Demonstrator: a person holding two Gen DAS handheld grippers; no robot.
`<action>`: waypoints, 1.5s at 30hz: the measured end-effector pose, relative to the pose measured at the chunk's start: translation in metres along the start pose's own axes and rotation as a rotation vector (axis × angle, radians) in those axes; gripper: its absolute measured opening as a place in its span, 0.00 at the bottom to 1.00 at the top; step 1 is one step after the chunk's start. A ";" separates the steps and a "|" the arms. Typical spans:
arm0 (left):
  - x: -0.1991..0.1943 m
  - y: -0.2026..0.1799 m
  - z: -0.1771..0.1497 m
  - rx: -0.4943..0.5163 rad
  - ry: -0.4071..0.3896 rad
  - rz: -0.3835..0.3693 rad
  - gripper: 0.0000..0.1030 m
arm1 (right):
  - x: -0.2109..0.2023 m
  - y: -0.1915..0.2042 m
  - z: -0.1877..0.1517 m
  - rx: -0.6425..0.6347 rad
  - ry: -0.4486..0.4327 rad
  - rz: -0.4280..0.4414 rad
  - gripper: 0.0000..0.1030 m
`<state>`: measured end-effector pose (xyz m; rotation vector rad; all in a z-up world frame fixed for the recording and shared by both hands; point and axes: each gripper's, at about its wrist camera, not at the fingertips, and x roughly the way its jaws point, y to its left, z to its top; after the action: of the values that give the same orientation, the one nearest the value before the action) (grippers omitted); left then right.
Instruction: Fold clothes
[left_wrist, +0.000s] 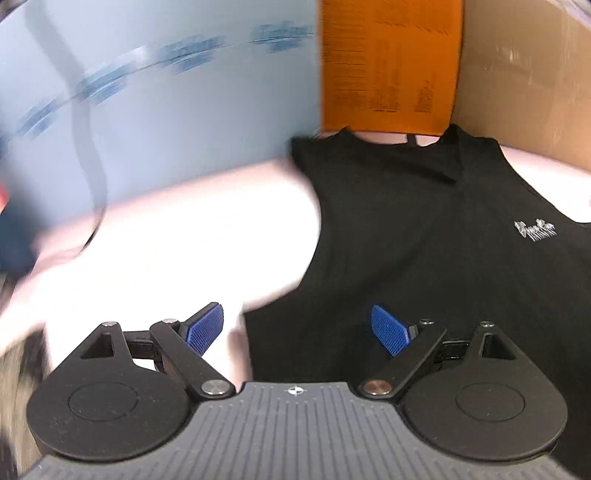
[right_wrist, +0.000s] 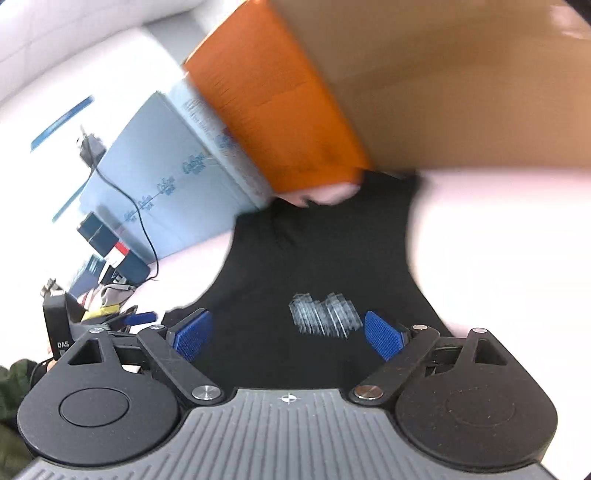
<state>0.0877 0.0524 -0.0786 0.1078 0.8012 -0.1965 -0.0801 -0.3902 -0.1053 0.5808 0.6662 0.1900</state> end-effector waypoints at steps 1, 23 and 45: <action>-0.015 0.006 -0.013 -0.036 0.002 -0.007 0.84 | -0.023 0.001 -0.019 0.033 -0.014 -0.028 0.89; -0.175 0.017 -0.171 -0.240 0.183 -0.293 0.84 | -0.167 0.013 -0.205 0.259 0.158 -0.021 0.90; -0.160 0.028 -0.080 -0.197 -0.048 -0.361 0.04 | -0.117 -0.032 -0.149 0.654 -0.135 0.388 0.06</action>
<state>-0.0706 0.1151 -0.0177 -0.2291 0.7835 -0.4578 -0.2657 -0.3909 -0.1562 1.3424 0.4705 0.2935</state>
